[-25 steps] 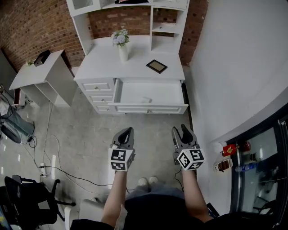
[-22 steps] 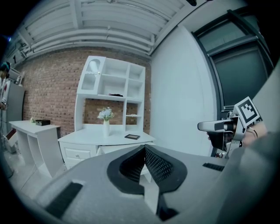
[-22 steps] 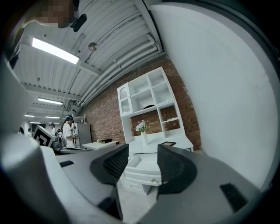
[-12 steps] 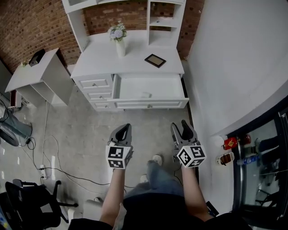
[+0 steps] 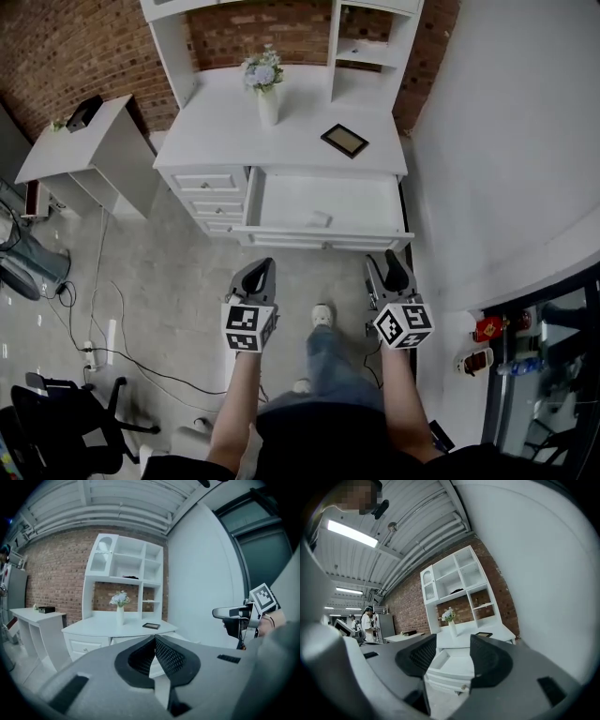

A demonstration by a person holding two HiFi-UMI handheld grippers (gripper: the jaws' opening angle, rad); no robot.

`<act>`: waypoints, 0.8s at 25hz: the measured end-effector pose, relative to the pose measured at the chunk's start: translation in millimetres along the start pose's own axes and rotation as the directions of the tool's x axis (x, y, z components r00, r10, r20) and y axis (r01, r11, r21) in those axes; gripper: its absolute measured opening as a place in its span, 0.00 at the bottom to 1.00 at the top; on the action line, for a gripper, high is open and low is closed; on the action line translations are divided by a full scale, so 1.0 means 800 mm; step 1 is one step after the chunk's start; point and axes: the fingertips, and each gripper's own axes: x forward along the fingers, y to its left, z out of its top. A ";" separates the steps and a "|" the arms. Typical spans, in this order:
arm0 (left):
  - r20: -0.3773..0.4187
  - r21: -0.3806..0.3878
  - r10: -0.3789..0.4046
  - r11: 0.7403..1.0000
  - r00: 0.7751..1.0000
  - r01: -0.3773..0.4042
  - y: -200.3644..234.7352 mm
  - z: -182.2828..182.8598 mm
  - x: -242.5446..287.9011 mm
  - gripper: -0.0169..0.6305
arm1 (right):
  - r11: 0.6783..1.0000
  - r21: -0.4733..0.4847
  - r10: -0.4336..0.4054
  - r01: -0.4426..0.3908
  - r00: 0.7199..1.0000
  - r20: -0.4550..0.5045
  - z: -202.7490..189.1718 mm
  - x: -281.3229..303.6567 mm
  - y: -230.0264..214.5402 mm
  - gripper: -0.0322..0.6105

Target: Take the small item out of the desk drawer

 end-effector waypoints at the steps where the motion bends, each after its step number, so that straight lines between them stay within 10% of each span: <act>1: 0.000 -0.003 0.010 1.000 1.000 -0.010 0.009 0.003 0.013 0.04 | 1.000 -0.001 0.006 -0.006 1.000 -0.003 0.002 0.018 -0.006 0.37; 20: -0.021 -0.034 0.112 0.993 0.994 -0.112 0.115 0.070 0.267 0.04 | 0.993 -0.020 0.111 -0.113 0.989 -0.102 0.027 0.303 -0.104 0.37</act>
